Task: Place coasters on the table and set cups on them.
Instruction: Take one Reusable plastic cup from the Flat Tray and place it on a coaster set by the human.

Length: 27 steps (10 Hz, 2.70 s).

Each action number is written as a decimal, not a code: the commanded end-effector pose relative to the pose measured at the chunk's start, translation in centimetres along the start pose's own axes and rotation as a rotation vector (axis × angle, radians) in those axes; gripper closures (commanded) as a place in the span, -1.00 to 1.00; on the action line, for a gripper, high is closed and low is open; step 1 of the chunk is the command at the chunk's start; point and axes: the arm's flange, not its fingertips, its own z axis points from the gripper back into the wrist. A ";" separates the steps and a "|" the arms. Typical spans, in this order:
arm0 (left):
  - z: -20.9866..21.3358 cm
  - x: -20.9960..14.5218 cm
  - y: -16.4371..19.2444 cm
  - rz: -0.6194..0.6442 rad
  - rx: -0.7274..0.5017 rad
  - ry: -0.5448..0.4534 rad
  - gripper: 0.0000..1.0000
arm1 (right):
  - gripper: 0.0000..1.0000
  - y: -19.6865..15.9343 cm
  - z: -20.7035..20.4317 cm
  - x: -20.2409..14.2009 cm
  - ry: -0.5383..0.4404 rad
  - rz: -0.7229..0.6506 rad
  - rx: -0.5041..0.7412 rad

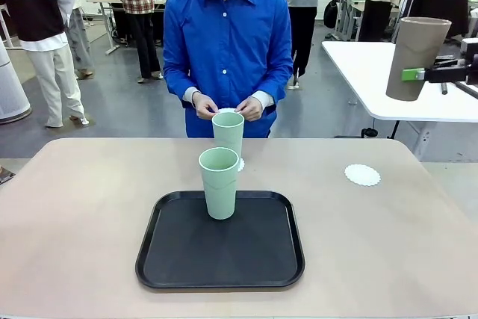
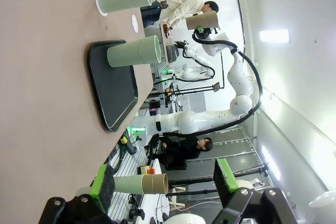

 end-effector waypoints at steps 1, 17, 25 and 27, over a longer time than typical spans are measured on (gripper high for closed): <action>0.1 0.0 -0.1 -0.003 0.002 -0.004 -1.00 | -0.65 -3.7 -0.1 -2.1 -0.056 0.057 0.090; 0.1 0.0 -0.1 -0.003 0.002 -0.004 -1.00 | -0.65 -9.5 -6.3 -18.8 0.079 -0.004 0.153; 0.1 0.0 -0.1 -0.003 0.002 -0.004 -1.00 | -0.65 -9.2 -6.6 -19.8 0.068 -0.032 0.156; 0.1 0.0 -0.1 -0.003 0.002 -0.004 -1.00 | -0.65 -9.2 -6.5 -20.1 0.036 -0.008 0.182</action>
